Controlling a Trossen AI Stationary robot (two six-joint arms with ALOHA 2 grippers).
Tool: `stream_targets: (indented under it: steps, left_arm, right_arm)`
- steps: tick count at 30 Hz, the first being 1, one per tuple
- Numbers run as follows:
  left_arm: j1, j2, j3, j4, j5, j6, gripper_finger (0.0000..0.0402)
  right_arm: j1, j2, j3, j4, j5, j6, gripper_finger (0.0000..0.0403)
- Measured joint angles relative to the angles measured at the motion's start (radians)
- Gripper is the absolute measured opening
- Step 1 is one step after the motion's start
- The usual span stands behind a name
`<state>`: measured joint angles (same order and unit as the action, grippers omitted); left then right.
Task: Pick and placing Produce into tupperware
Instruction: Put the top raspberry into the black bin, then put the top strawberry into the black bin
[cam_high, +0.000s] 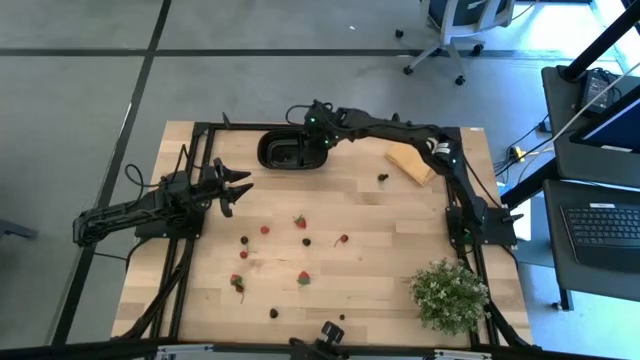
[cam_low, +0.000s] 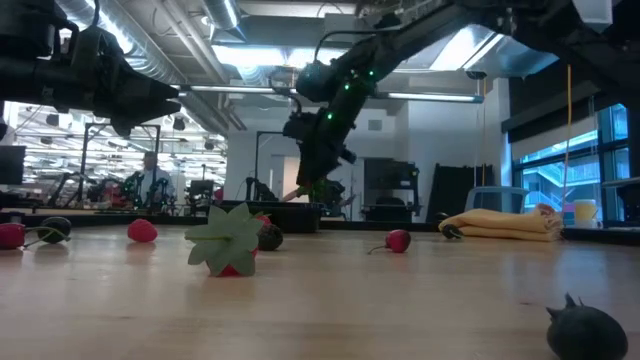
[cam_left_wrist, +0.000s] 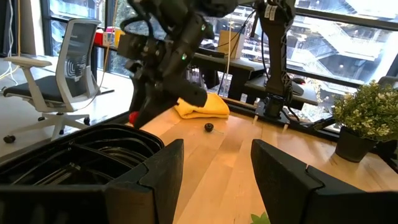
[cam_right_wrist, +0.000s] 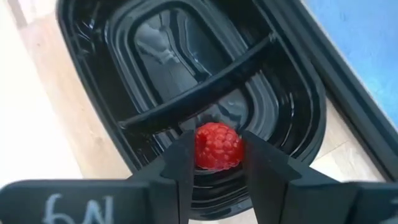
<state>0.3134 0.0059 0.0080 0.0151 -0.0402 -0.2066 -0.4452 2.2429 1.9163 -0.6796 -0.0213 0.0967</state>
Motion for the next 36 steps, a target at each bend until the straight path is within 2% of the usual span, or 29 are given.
stream_targets:
  steps: [16, 30, 36]
  left_arm:
    - [0.0, 0.0, 0.0, 0.0, 0.0, 0.0, 0.0182]
    - [0.0, 0.0, 0.0, 0.0, 0.0, 0.0, 0.0182]
    - [0.0, 0.0, 0.0, 0.0, 0.0, 0.0, 0.0182]
  right_arm:
    - [-0.003, 0.056, 0.0, 0.003, -0.002, 0.0, 0.0121]
    - [-0.003, 0.055, 0.0, 0.003, -0.001, -0.06, 0.0169]
    - [-0.003, 0.052, 0.0, 0.0, -0.003, -0.076, 0.0204]
